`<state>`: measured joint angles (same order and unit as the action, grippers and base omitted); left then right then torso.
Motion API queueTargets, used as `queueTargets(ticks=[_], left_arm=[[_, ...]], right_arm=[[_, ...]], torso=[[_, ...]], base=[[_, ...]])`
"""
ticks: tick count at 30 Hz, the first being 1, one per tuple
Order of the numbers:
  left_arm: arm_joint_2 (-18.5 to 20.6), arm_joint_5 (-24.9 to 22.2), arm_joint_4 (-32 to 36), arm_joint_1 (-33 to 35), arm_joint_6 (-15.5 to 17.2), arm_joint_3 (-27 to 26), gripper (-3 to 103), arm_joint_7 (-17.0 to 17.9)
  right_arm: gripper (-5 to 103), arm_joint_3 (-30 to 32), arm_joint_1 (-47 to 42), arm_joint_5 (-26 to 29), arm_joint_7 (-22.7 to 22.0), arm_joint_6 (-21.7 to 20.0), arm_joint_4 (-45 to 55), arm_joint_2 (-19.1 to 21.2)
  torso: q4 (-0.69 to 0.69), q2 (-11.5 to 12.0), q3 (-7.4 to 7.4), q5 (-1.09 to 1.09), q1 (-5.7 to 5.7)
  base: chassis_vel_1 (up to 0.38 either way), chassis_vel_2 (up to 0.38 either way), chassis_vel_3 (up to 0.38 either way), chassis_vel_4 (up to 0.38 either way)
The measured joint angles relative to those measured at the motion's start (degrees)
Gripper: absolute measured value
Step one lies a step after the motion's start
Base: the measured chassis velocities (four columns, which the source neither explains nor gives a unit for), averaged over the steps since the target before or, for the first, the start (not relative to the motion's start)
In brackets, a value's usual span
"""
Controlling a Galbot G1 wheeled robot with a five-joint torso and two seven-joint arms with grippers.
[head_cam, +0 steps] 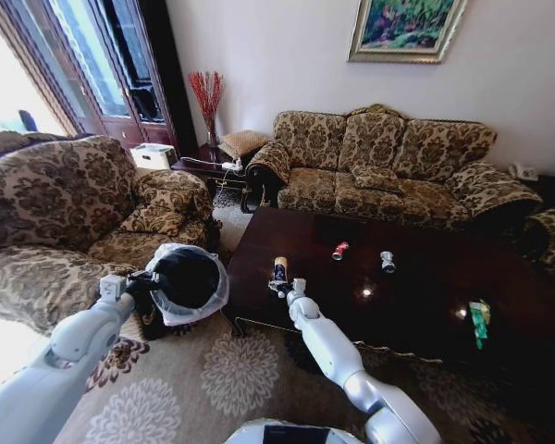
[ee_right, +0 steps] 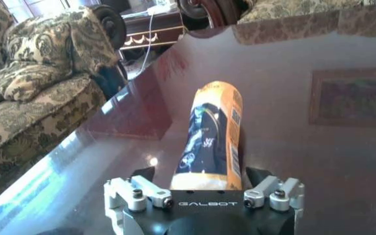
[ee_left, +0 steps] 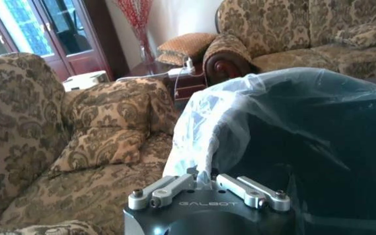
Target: Move to the front of the table and place the trash on the table into the trash bin.
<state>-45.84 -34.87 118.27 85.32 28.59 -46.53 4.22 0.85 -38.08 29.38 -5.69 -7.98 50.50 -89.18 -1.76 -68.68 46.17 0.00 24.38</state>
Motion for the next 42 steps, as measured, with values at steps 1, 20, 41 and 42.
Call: queueTargets(ticks=[1,20,41,42], left_arm=[[-0.03,0.00,0.18,-0.05,0.05,0.05,1,-0.02],[0.02,-0.67,1.64,-0.37,1.45,1.18,1,-1.89],[3.63,-5.42,-25.41,-49.42,6.70,41.88,1,-6.16],[3.03,-5.55,-26.32,-51.23,6.88,43.82,1,-6.20]], right_arm=[[91,0.17,0.07,-0.19,0.21,0.09,-0.40,-0.09],[41,1.52,-0.53,-9.73,2.98,6.37,-0.13,0.41],[41,-1.14,3.14,-7.90,16.41,19.13,41.20,29.66],[41,-1.70,3.92,-8.02,16.47,19.87,40.78,29.59]], torso=[[0.00,0.00,0.00,0.00,0.00],[-0.01,0.04,-0.02,0.01,-0.01],[0.04,0.05,-0.02,0.01,-0.01],[0.03,0.06,-0.01,0.01,0.00]], base=[[0.000,0.000,0.000,0.000],[0.000,0.000,0.000,0.000],[0.000,0.000,0.000,0.000],[0.000,0.000,0.000,0.000]])
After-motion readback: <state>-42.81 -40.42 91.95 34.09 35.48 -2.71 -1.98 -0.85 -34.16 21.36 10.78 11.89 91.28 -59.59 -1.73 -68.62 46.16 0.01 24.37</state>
